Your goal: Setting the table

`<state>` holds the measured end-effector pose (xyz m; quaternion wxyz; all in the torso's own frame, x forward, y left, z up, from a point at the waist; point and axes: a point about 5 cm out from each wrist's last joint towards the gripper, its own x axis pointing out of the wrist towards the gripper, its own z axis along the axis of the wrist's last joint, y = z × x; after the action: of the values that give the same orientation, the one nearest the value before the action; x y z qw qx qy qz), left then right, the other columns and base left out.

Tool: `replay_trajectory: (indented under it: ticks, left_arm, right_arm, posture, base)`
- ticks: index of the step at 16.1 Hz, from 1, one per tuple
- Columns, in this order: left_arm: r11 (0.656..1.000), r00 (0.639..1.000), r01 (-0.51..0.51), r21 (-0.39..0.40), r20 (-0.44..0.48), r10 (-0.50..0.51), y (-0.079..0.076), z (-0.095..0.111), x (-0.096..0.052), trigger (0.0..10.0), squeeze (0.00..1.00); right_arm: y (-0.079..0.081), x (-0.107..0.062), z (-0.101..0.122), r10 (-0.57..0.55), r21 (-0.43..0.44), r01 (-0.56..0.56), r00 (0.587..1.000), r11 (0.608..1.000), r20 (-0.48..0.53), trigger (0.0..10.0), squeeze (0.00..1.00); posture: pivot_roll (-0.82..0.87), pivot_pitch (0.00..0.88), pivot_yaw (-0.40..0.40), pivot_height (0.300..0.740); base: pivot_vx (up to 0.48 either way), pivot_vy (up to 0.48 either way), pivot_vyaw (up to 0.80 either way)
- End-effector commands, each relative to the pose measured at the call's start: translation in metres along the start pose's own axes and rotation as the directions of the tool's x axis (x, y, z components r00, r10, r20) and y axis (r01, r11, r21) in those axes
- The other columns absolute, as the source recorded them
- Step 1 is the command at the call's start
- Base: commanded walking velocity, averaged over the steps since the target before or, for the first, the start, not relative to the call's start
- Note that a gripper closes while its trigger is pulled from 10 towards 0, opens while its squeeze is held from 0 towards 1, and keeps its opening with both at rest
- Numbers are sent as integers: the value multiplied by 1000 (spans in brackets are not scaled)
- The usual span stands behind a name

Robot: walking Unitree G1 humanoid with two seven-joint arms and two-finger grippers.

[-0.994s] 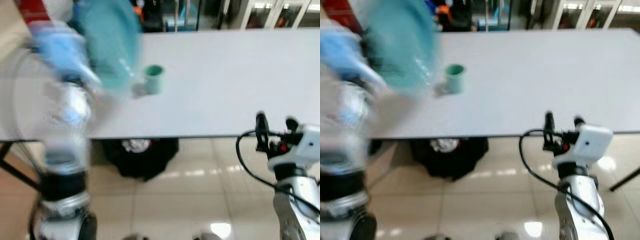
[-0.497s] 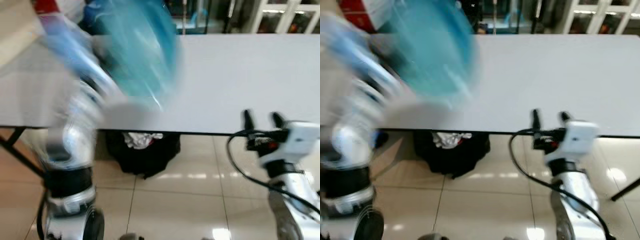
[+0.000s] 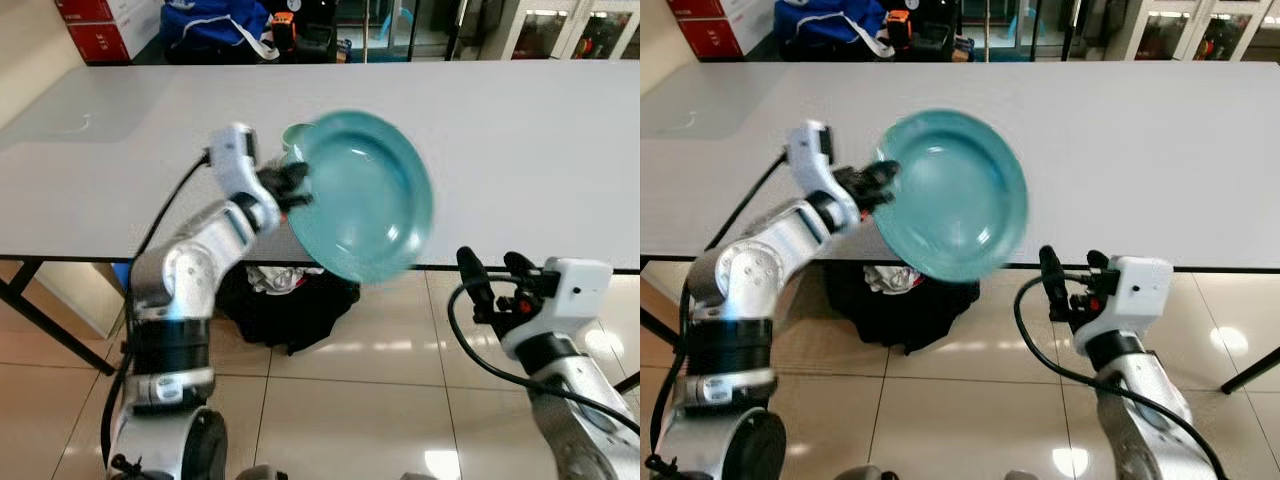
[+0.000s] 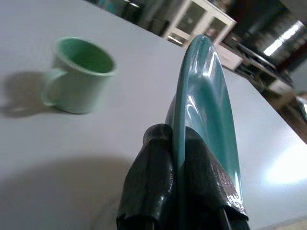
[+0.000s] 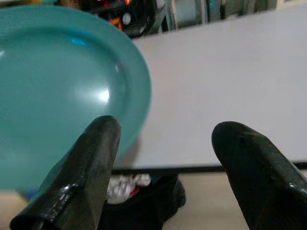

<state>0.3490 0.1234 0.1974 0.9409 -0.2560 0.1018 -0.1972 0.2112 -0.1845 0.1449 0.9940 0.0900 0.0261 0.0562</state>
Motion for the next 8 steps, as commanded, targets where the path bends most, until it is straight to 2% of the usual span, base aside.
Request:
replay_trajectory:
  ticks: [1,3,5,6,7,8]
  left_arm:
    - [998,999,-35,-43,29,37,10,4,1,10000,0]
    - [980,994,-111,-166,-15,110,27,-4,3,10000,0]
    - [961,984,-176,-214,-66,166,38,-14,6,10000,0]
    - [929,974,-223,-296,-46,220,46,-17,7,10000,0]
    - [916,970,-241,-320,-39,242,48,-17,7,10000,0]
    - [885,957,-282,-372,-46,286,54,-19,8,10000,0]
  right_arm:
    - [5,-3,4,52,4,-52,999,999,-1,10000,0]
    - [11,-6,7,110,19,-110,994,994,-5,10000,0]
    - [12,-5,9,127,12,-126,992,992,-6,10000,0]
    - [14,-3,11,136,17,-136,991,991,-1,10000,0]
    - [14,-3,11,141,18,-141,990,990,-1,10000,0]
    - [15,-2,12,153,17,-153,988,988,-2,10000,0]
  posture:
    - [-94,68,85,740]
    - [-97,74,89,740]
    - [-95,80,82,740]
    - [-93,81,80,740]
    - [-93,83,79,740]
    - [-92,83,78,740]
  base:
    - [0,0,0]
    - [0,0,0]
    - [0,0,0]
    - [0,0,0]
    - [0,0,0]
    - [0,0,0]
